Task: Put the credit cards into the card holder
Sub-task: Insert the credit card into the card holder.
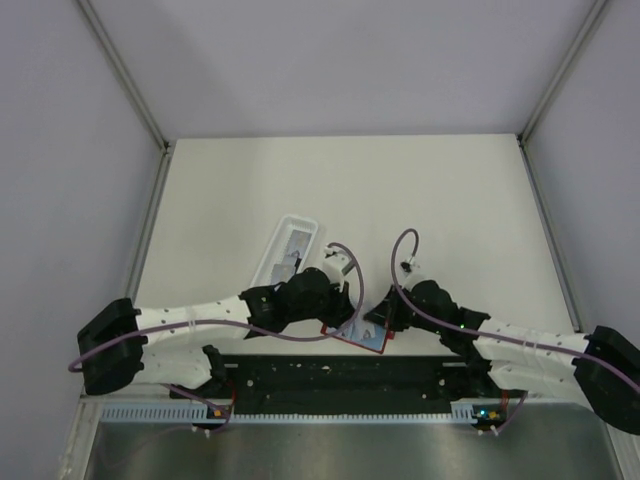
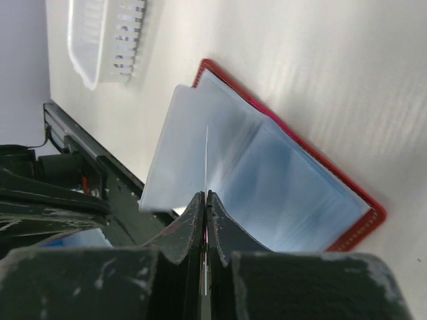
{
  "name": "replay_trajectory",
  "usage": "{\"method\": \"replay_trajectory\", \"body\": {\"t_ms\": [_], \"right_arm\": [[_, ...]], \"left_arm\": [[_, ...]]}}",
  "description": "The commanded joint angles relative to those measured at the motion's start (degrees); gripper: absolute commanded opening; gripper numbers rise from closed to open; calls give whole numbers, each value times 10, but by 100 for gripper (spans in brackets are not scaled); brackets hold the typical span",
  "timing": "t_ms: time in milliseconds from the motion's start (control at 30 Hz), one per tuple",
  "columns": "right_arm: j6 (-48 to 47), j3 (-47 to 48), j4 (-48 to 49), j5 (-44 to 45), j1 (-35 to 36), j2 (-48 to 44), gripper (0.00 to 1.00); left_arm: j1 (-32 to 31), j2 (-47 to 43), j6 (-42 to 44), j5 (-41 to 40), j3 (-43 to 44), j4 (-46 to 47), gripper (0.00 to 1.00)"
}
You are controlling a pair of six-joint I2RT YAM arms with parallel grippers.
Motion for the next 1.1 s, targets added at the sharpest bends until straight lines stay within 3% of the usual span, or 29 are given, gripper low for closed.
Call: {"method": "replay_trajectory", "body": {"t_ms": [0, 300, 767, 1067], "right_arm": [[-15, 41, 68, -17, 8, 26, 0], [-8, 54, 92, -13, 14, 78, 0], [107, 67, -88, 107, 26, 50, 0], [45, 142, -250, 117, 26, 67, 0]], "left_arm": [[8, -29, 3, -23, -10, 8, 0], [32, -42, -1, -28, -33, -10, 0], [52, 49, -70, -140, -26, -92, 0], [52, 35, -76, -148, -33, -104, 0]]}}
